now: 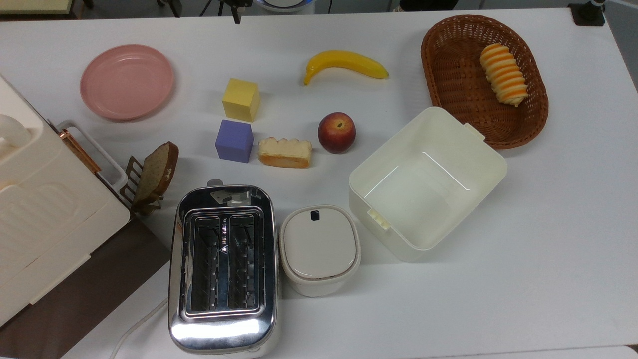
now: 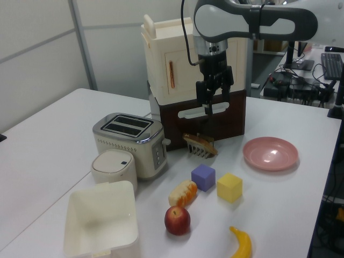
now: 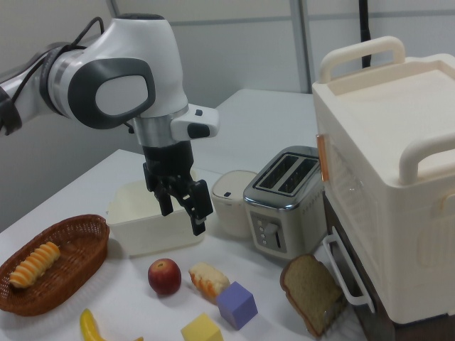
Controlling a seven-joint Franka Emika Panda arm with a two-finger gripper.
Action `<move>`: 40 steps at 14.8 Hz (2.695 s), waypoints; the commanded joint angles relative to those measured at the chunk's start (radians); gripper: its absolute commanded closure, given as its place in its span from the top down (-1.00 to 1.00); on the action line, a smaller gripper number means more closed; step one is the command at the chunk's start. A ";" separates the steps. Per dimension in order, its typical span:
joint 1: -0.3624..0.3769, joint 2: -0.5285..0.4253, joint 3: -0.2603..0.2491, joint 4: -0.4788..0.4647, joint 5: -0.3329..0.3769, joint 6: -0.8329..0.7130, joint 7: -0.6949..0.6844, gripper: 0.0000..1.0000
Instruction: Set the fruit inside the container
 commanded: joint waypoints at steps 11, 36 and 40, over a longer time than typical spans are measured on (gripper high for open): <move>0.324 0.119 0.004 -0.164 0.005 0.236 -0.048 1.00; 0.391 0.199 -0.010 -0.049 -0.016 0.169 -0.107 0.28; 0.378 0.197 -0.015 0.023 0.027 0.162 -0.067 0.28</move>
